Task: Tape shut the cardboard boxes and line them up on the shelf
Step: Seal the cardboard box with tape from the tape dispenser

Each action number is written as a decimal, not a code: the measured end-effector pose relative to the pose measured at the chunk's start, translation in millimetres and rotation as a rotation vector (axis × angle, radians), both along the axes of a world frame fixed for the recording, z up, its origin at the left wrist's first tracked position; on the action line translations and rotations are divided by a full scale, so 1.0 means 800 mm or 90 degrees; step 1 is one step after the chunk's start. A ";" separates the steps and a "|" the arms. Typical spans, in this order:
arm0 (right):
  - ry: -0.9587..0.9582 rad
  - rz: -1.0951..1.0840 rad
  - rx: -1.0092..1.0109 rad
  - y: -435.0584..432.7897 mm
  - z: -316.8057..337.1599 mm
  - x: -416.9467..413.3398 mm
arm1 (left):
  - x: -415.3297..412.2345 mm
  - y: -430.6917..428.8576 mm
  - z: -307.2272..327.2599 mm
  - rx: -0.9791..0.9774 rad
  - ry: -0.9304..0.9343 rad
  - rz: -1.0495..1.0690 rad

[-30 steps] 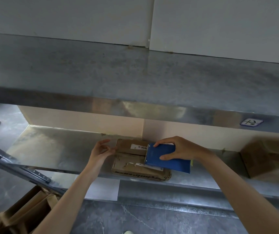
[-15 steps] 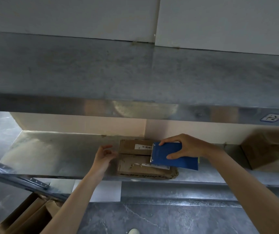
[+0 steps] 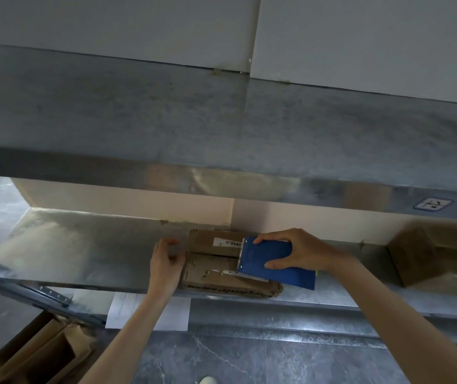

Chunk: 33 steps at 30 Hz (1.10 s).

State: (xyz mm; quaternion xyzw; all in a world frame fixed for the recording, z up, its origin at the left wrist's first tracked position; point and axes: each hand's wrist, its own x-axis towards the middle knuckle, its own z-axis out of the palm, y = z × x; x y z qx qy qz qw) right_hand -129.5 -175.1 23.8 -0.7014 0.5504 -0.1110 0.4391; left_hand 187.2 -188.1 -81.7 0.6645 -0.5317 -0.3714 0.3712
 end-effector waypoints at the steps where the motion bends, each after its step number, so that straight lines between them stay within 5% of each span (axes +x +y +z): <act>1: -0.002 0.002 -0.001 0.001 0.000 0.000 | -0.001 0.000 0.001 -0.013 -0.021 0.005; 10: 0.008 0.021 -0.019 0.001 0.003 0.000 | -0.004 0.004 0.014 -0.050 -0.099 0.059; 18: 0.011 0.048 -0.007 0.001 0.010 0.001 | -0.054 0.020 0.021 -0.190 -0.242 -0.209; 33: 0.026 0.134 0.038 -0.009 0.016 -0.020 | -0.061 0.028 0.003 -0.245 -0.434 -0.202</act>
